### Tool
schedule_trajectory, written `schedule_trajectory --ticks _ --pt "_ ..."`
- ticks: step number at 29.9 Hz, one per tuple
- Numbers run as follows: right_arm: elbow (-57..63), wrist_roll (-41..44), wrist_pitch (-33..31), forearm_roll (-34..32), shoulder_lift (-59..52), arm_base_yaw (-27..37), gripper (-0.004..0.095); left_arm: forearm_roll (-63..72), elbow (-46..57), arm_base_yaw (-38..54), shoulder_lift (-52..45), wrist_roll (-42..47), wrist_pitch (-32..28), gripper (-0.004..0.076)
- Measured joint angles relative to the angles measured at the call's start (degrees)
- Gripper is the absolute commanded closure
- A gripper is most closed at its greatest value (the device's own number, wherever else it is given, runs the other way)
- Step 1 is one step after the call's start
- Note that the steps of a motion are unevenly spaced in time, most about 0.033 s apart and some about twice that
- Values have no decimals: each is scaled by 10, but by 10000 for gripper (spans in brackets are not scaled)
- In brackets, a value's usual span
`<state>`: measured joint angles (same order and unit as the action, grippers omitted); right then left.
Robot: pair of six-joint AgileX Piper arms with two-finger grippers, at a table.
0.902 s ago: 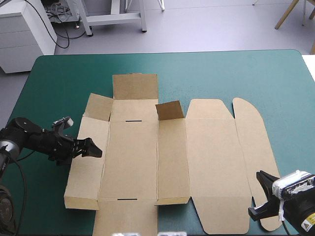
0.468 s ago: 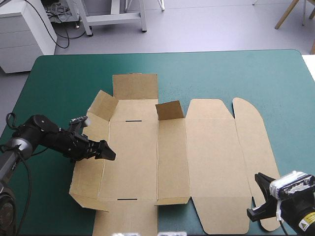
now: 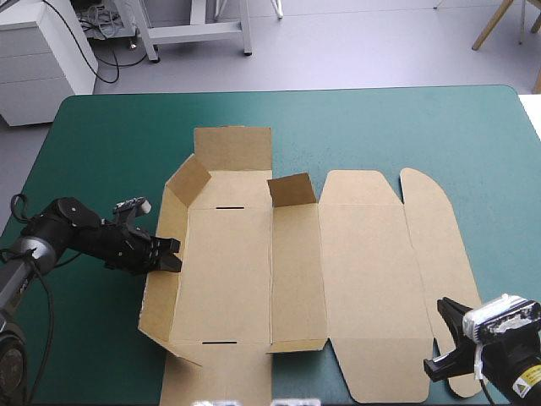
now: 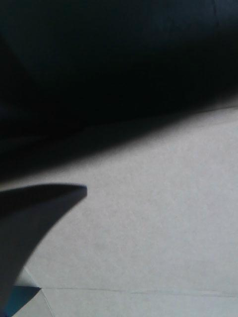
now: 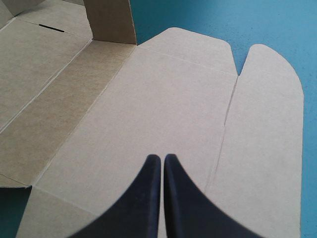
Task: Fold the box
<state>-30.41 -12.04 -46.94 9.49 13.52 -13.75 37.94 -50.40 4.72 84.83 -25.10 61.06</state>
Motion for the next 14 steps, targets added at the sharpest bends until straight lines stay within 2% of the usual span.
schedule_trajectory --ticks 10,14 --pt "0 -4 0 11 0 0 908 -7 -3 0 0 -2 -1 734" --pt "0 -4 0 11 0 0 908 -44 -43 -9 1 -3 -3 734"
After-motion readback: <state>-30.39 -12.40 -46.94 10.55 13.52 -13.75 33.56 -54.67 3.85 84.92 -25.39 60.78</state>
